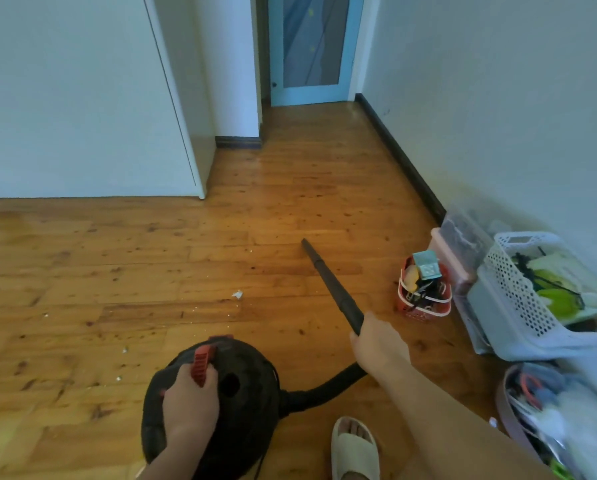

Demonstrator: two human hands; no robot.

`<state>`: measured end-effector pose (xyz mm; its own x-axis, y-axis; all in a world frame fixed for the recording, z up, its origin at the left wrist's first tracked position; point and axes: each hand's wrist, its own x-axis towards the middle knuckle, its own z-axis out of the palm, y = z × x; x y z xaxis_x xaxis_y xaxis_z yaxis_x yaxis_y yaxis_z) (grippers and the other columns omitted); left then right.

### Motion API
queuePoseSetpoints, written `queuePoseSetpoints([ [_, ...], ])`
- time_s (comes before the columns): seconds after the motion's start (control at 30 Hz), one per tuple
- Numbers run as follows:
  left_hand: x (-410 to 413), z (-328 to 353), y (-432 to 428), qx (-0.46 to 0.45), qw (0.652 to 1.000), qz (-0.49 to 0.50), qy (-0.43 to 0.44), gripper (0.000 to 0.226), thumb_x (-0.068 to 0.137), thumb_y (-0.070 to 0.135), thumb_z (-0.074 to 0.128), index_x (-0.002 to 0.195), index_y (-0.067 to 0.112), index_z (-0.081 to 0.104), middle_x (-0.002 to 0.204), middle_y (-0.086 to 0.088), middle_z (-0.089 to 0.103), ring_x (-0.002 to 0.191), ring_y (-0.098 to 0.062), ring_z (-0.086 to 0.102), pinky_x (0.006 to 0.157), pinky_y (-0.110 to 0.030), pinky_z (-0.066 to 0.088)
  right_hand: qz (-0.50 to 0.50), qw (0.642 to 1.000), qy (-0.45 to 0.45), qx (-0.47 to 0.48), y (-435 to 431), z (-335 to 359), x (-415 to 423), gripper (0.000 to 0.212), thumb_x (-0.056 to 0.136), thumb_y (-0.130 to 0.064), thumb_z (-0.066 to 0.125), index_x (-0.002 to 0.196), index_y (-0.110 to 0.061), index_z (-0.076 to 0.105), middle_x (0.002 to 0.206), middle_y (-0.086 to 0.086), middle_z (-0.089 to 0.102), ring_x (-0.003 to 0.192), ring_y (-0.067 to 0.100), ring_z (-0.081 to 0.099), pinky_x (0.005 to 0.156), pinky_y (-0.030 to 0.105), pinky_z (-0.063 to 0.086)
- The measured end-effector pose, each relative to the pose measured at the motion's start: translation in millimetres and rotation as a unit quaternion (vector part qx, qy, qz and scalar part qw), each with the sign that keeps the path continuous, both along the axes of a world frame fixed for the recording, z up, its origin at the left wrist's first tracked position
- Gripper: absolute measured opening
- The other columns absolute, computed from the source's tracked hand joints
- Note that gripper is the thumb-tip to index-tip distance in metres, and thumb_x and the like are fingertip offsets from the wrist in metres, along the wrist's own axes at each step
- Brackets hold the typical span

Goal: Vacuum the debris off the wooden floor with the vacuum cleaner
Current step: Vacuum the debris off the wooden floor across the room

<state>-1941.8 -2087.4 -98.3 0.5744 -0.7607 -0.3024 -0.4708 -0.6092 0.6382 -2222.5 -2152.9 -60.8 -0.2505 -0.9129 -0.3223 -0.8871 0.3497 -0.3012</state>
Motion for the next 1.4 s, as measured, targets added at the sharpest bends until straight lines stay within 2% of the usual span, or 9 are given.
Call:
queuePoseSetpoints([
  [0.17,4,0,-14,-0.007,1.0,0.003,0.011,0.027,0.102,0.038,0.052,0.082,0.02,0.059,0.071,-0.003,0.068,0.065,-0.021,0.067,0.068,-0.041,0.059,0.0,1.0,0.011,0.007,-18,-1,9,0.023,0.105,-0.034,0.053,0.122,-0.019,0.05,0.089,-0.004,0.055,0.077,0.013,0.06,0.052,0.026,0.042],
  [0.33,6,-3,-23,-0.025,0.999,0.011,0.032,0.026,0.102,0.036,0.052,0.082,0.021,0.059,0.073,-0.003,0.067,0.068,-0.022,0.065,0.067,-0.04,0.054,-0.01,1.0,0.028,0.001,-26,-3,8,0.021,0.105,-0.034,0.053,0.119,-0.019,0.051,0.085,-0.005,0.051,0.07,0.01,0.054,0.049,0.025,0.038],
  [0.47,7,-6,-27,-0.025,1.0,0.007,0.017,0.029,0.103,0.035,0.051,0.08,0.019,0.058,0.073,-0.005,0.066,0.066,-0.022,0.063,0.063,-0.039,0.049,-0.048,0.999,0.027,0.0,-23,-2,-3,0.023,0.105,-0.034,0.054,0.12,-0.017,0.053,0.091,-0.003,0.054,0.082,0.017,0.057,0.061,0.03,0.043],
  [0.6,7,-8,-29,-0.021,1.0,-0.002,0.015,0.029,0.103,0.038,0.05,0.082,0.019,0.057,0.073,-0.005,0.066,0.066,-0.024,0.064,0.067,-0.042,0.054,-0.119,0.993,0.008,0.003,-13,-5,-24,0.027,0.104,-0.035,0.055,0.124,-0.016,0.052,0.107,0.003,0.062,0.096,0.021,0.064,0.072,0.034,0.052],
  [0.7,8,-8,-30,-0.027,0.999,-0.01,0.031,0.028,0.104,0.035,0.051,0.083,0.017,0.057,0.076,-0.007,0.066,0.067,-0.023,0.064,0.063,-0.038,0.05,-0.154,0.988,0.012,-0.002,-4,-6,-39,0.03,0.104,-0.035,0.055,0.125,-0.014,0.052,0.117,0.008,0.064,0.106,0.026,0.065,0.077,0.037,0.052],
  [0.93,9,-10,-29,-0.033,0.998,-0.022,0.04,0.029,0.104,0.034,0.05,0.085,0.014,0.058,0.075,-0.009,0.067,0.065,-0.024,0.065,0.058,-0.035,0.047,-0.191,0.982,0.012,0.002,10,-5,-59,0.031,0.102,-0.035,0.058,0.124,-0.014,0.052,0.108,0.006,0.062,0.094,0.023,0.064,0.073,0.036,0.053],
  [1.13,11,-10,-26,-0.04,0.998,-0.033,0.043,0.027,0.105,0.037,0.05,0.088,0.017,0.055,0.077,-0.008,0.066,0.067,-0.024,0.064,0.058,-0.036,0.048,-0.167,0.986,-0.003,-0.001,26,1,-65,0.032,0.101,-0.036,0.06,0.125,-0.015,0.052,0.105,0.006,0.062,0.09,0.021,0.065,0.077,0.038,0.06],
  [1.27,11,-8,-7,-0.039,0.997,-0.032,0.053,0.028,0.104,0.04,0.049,0.088,0.017,0.053,0.079,-0.009,0.066,0.068,-0.025,0.065,0.062,-0.039,0.055,-0.122,0.992,0.001,-0.009,54,10,-58,0.027,0.1,-0.036,0.059,0.119,-0.017,0.055,0.101,0.003,0.064,0.089,0.02,0.065,0.076,0.036,0.058],
  [1.4,8,-8,19,-0.046,0.997,-0.032,0.053,0.03,0.105,0.04,0.048,0.089,0.015,0.055,0.079,-0.008,0.066,0.07,-0.023,0.064,0.061,-0.037,0.05,-0.078,0.997,0.021,-0.006,89,15,-48,0.024,0.1,-0.038,0.059,0.115,-0.019,0.056,0.096,-0.001,0.063,0.085,0.016,0.065,0.073,0.033,0.057],
])
